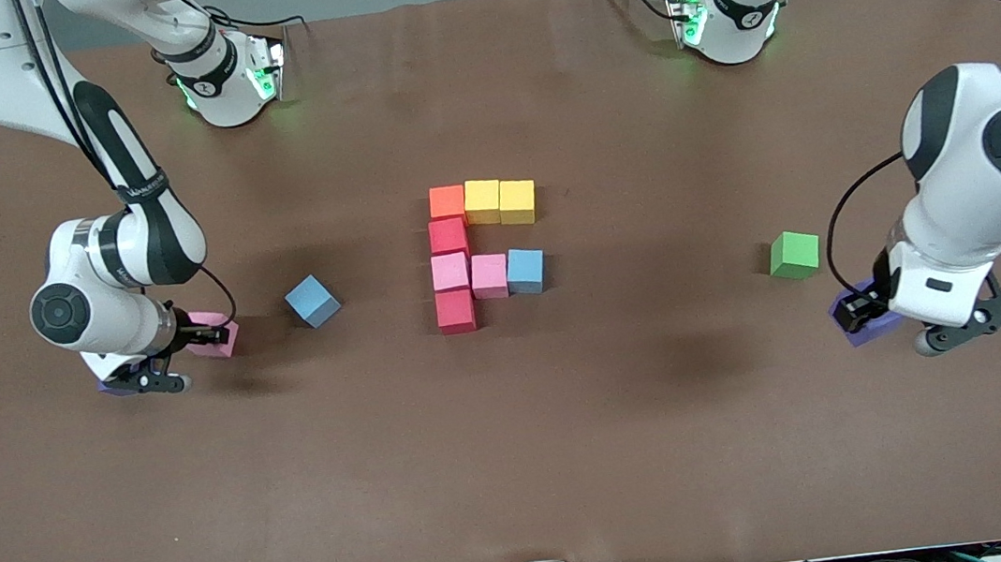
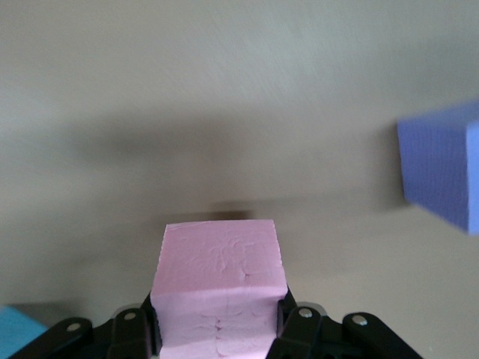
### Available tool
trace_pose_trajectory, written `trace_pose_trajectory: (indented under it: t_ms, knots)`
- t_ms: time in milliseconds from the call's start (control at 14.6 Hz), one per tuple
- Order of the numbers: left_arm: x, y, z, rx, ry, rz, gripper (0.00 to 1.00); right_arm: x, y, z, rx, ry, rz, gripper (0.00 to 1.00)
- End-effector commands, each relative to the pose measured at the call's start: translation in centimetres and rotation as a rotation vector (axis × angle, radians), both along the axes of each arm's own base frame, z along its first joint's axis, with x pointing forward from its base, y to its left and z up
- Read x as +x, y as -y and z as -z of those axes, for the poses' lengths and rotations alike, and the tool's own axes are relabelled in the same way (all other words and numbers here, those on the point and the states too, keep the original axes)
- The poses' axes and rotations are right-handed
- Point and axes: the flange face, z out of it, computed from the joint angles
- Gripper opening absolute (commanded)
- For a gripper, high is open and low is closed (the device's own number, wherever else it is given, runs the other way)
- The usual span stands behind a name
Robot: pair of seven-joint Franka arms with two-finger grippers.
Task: Arrange 11 blocks into digit 3
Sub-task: 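Grasp pink with the right gripper while the left gripper grasps purple, then carry the pink block to the shape's column with the right gripper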
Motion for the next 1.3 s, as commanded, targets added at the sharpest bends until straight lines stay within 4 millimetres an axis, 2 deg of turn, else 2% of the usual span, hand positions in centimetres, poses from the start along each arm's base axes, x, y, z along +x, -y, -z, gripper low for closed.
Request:
trace_pose_trajectory:
  t_ms: [0,68,273,410,478,615,683,888,1094,1230]
  knots:
    - [0.6,-2.2,-1.2,-0.006,-0.02,0.084,0.0,3.8,-5.0,-4.1,0.008,0.086,-0.09,0.43]
    - [0.6,-2.8,-1.5,-0.008,-0.023,0.099,0.0,5.0,-7.2,-4.7,0.012,0.113,-0.125,0.43]
    - [0.1,-3.0,-2.6,0.004,-0.069,0.083,0.0,7.1,-13.3,-6.2,0.023,0.169,-0.263,0.43]
    - [-0.3,-2.3,-5.1,0.02,-0.045,0.077,0.0,7.8,-17.8,-5.4,0.018,0.148,-0.33,0.42]
    - [-0.4,-1.2,-5.4,0.011,-0.044,0.078,0.0,8.0,-20.5,-4.9,0.012,0.115,-0.367,0.41]
    - [-0.5,-1.5,-4.7,-0.017,-0.064,0.048,0.0,8.4,-25.0,-5.6,0.011,0.092,-0.416,0.4]
    - [-0.7,-0.4,-5.0,-0.044,-0.065,0.046,0.0,8.5,-26.5,-5.8,0.012,0.092,-0.432,0.39]
    - [-1.3,-0.9,-6.2,-0.034,-0.067,0.002,0.0,8.6,-29.5,-5.5,0.026,0.103,-0.441,0.39]
    - [-2.4,0.2,-7.5,-0.016,-0.079,0.004,0.0,8.4,-32.5,-4.8,0.05,0.116,-0.334,0.39]
    - [-2.8,0.9,-8.3,-0.011,-0.077,0.015,0.0,8.1,-34.5,-3.6,0.053,0.113,-0.272,0.39]
